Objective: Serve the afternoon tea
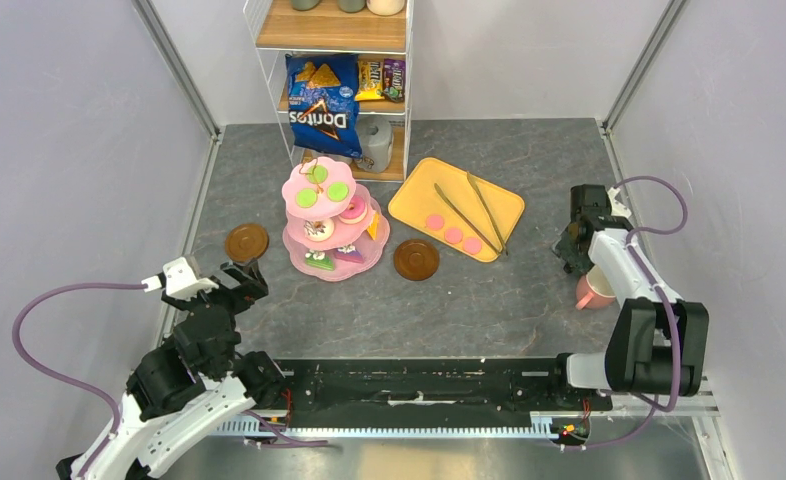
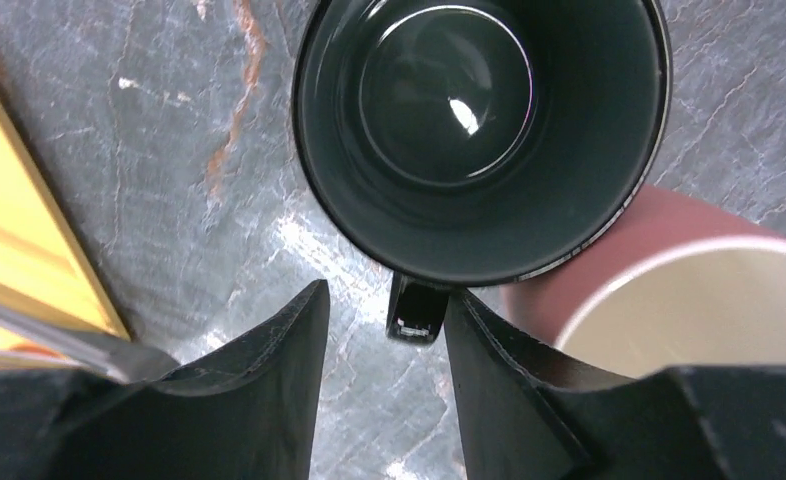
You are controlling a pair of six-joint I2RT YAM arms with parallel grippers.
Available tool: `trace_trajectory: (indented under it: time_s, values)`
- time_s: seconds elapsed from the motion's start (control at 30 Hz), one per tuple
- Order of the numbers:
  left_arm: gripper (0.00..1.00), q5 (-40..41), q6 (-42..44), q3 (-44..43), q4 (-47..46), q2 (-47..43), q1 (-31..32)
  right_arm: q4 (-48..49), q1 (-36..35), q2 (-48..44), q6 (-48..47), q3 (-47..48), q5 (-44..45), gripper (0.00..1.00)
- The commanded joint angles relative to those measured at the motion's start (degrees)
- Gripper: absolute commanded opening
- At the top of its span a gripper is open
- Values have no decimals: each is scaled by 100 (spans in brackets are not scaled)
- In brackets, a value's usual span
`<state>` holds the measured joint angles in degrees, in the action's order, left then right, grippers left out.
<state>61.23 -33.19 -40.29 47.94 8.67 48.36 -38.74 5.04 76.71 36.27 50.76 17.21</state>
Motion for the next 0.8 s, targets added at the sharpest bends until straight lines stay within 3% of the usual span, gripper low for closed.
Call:
trace_trajectory:
  time_s: [0.0, 0.3, 0.77]
  values:
    - [96, 117, -172, -128, -13, -48, -25, 570, 22, 286, 156, -34, 348, 52]
    - [96, 112, -184, -126, -8, -75, -28, 789, 19, 693, 51, -23, 582, 45]
    - [96, 137, -182, -115, -13, -75, -41, 768, -180, 90, -542, 112, 592, 0]
